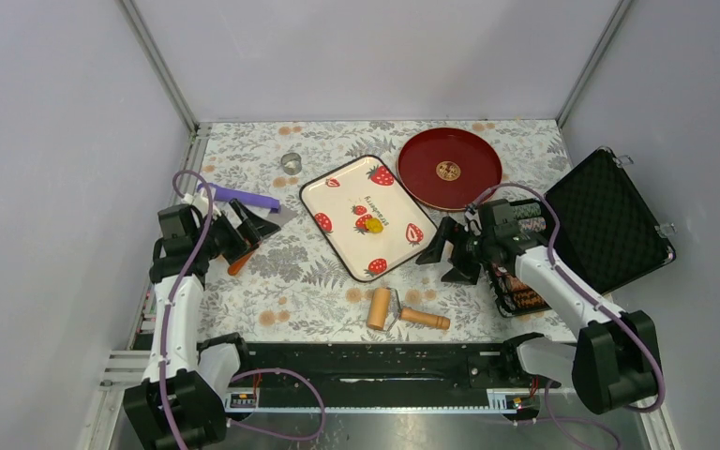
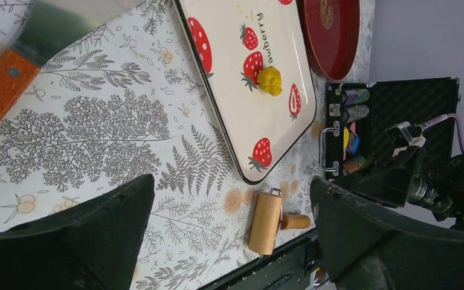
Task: Roll out the dumpling wrappers from the dough
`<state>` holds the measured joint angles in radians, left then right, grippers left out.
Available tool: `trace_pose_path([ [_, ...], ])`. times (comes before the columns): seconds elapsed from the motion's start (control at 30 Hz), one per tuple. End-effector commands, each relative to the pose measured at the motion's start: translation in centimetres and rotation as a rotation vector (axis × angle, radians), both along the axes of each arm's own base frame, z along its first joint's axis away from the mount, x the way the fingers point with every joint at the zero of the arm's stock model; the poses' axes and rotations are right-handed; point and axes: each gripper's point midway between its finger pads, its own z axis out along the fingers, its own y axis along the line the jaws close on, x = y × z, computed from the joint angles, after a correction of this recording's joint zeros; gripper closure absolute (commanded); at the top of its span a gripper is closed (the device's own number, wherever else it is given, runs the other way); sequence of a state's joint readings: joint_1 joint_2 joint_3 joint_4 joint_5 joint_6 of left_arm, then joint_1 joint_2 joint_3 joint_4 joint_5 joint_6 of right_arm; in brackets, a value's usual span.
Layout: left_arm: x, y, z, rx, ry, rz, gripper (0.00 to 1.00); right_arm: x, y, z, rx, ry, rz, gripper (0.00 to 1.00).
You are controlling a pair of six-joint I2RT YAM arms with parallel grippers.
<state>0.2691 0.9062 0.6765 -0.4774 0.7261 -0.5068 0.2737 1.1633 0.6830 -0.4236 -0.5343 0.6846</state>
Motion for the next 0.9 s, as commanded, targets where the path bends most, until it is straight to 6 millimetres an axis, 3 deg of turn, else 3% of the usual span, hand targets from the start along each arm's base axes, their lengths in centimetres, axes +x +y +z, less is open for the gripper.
trace_pose_path([
  [0.0, 0.9, -0.2, 1.5, 0.027, -0.106, -0.055, 0.01, 1.5, 1.1, 1.0, -0.022, -0.027, 0.002, 0.01],
  [0.23, 0.7, -0.4, 0.2, 0.008, -0.051, -0.066, 0.01, 2.5, 1.6, -1.0, -0.074, 0.042, 0.017, 0.01],
  [0.4, 0.8, -0.4, -0.8, 0.004, -0.003, -0.051, 0.01, 3.7, 2.2, -2.7, -0.088, 0.122, 0.025, 0.13],
  [0.47, 0.7, -0.7, -1.1, 0.004, 0.013, -0.059, 0.01, 4.1, 2.5, -3.4, -0.090, 0.157, 0.027, 0.23],
  [0.87, 0.2, -1.9, -0.7, 0.054, -0.005, -0.099, 0.01, 6.6, 3.9, -6.9, -0.163, 0.230, 0.021, 0.45],
])
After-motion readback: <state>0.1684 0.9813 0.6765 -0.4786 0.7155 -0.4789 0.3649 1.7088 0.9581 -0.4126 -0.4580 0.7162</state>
